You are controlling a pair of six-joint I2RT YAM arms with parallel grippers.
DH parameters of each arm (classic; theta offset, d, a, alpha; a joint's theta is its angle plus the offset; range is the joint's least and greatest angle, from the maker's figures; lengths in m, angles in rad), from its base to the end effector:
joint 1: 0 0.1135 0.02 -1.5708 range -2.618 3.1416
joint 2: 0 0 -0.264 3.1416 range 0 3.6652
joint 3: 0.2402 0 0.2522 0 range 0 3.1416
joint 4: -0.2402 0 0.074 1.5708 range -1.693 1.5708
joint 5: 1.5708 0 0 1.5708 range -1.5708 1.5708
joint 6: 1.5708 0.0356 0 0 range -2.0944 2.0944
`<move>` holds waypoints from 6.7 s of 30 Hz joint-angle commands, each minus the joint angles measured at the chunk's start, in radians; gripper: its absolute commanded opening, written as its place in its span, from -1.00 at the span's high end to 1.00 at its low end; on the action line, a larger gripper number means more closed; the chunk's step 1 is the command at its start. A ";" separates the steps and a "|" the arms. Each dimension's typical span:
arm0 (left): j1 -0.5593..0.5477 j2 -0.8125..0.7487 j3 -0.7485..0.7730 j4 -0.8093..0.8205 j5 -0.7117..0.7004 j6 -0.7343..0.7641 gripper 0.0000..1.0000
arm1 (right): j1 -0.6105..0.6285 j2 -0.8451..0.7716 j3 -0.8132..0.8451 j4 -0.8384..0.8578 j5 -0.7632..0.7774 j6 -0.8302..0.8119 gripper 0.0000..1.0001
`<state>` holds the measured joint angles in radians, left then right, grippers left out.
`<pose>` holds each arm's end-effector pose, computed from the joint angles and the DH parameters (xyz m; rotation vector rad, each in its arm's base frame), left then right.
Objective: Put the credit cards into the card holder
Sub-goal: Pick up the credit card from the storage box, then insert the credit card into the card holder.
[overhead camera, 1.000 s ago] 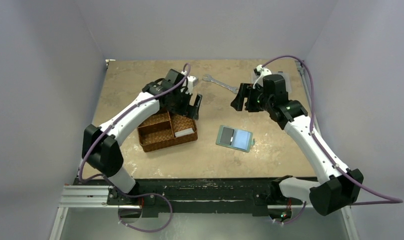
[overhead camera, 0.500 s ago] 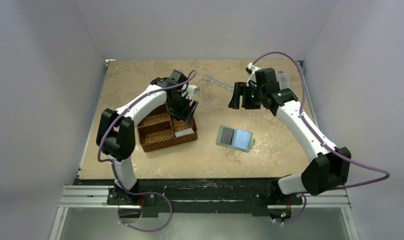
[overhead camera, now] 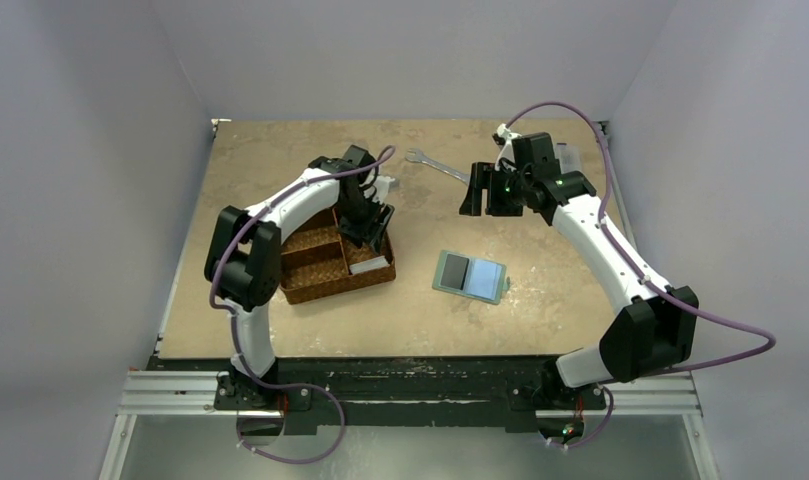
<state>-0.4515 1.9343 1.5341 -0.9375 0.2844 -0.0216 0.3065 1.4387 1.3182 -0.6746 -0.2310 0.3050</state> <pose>0.3446 -0.1782 0.2148 0.6759 2.8644 -0.4903 0.2947 0.1018 0.3277 -0.1160 2.4096 0.5629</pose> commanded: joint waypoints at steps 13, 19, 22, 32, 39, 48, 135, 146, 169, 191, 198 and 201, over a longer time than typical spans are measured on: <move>0.011 0.030 -0.005 -0.012 0.151 0.053 -0.35 | -0.009 -0.010 0.036 -0.001 -0.039 -0.019 -0.40; 0.031 0.034 -0.026 -0.010 0.190 0.056 -0.35 | -0.010 -0.014 0.029 0.005 -0.044 -0.016 -0.39; 0.036 0.043 -0.031 -0.013 0.206 0.063 -0.32 | -0.010 -0.019 0.025 0.007 -0.049 -0.014 -0.39; 0.047 0.032 -0.062 -0.002 0.269 0.057 -0.48 | -0.010 -0.030 0.013 0.010 -0.057 -0.011 -0.39; 0.048 0.035 -0.067 -0.009 0.267 0.061 -0.27 | -0.010 -0.030 0.010 0.013 -0.062 -0.010 -0.38; 0.048 0.023 -0.047 -0.023 0.263 0.059 0.09 | -0.011 -0.029 0.008 0.017 -0.065 -0.009 -0.38; 0.145 -0.774 -0.091 0.241 -0.033 -0.393 1.00 | 0.367 0.171 -0.209 1.414 -0.484 0.663 -0.71; 0.145 -0.855 -0.158 0.344 0.117 -0.507 1.00 | 0.373 0.228 -0.255 1.754 -0.517 0.915 -0.52; 0.125 -0.906 -0.644 1.146 0.461 -0.960 -0.11 | 0.173 -0.082 -0.697 1.856 -0.622 1.015 1.00; -0.139 -0.728 -0.712 1.489 0.405 -1.038 0.73 | 0.132 -0.246 -0.758 1.711 -0.638 0.982 1.00; -0.153 -0.713 -0.674 1.353 0.342 -0.922 1.00 | 0.067 -0.296 -0.757 1.513 -0.636 0.884 0.72; -0.155 -0.700 -0.591 1.038 0.242 -0.739 1.00 | -0.036 -0.366 -0.719 1.015 -0.521 0.603 0.15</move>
<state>-0.5999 1.2266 0.8375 0.3901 0.6346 -0.9794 0.3820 1.1580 0.5594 0.8291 -0.8635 1.2072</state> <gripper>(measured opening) 0.030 0.289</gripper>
